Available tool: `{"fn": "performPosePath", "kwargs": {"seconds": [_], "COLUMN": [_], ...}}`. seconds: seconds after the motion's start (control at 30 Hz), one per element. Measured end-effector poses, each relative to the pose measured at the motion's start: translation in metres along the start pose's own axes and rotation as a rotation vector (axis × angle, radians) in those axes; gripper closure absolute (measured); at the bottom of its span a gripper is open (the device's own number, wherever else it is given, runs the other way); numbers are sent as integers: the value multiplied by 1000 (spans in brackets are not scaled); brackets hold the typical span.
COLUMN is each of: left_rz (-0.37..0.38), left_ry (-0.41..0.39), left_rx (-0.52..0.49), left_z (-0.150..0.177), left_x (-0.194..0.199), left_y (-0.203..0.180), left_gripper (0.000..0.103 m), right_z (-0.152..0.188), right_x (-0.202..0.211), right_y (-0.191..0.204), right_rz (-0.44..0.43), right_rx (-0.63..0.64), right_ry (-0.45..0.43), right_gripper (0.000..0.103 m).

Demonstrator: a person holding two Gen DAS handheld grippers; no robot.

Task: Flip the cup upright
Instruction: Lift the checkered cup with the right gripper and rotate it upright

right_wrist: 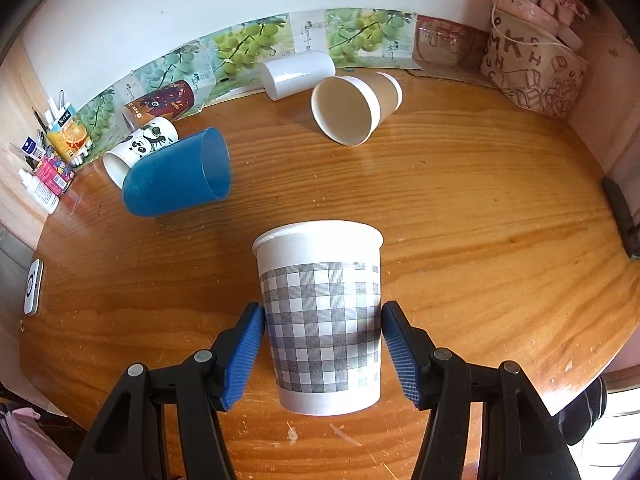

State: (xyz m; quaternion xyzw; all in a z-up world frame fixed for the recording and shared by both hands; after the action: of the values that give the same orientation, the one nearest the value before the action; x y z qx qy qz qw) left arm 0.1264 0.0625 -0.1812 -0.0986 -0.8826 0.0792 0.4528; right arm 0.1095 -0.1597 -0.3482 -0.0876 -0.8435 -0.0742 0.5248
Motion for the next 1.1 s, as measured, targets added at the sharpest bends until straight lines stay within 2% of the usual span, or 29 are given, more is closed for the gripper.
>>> {"fn": "performPosePath", "kwargs": {"seconds": [0.17,0.43,0.7,0.93,1.1], "left_rz": [20,7,17,13,0], "left_ry": [13,35,58,80,118], "left_rx": [-53,-107,-127,-136,-126], "left_z": [3,8,10,15,24], "left_x": [-3,-8,-16,-20,-28], "left_y": [-11,-22,-40,-60,-73], "left_gripper": [0,1,1,1,1], "right_z": [10,12,15,21,27], "right_x": [2,3,4,4,6], "right_y": [-12,-22,-23,-26,-31], "right_rz": [-9,-11,-30,-86,-130], "right_rx": [-63,-104,-71,-54,-40], "right_ry": [1,-32,-55,-39,-23], "right_gripper": [42,41,41,27,26]}}
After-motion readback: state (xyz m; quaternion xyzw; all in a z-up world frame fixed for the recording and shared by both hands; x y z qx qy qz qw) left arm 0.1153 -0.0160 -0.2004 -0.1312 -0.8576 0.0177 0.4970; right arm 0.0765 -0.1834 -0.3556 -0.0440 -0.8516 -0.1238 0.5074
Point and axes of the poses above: each gripper's, at about its wrist camera, not at the fingertips, and x roughly against the way its jaws point, y to its left, z to its underside, the point moved 8 cm from there along -x, roughly the way its jaws point, and after that the axes turned 2 degrees about y, right-handed, at the moved point
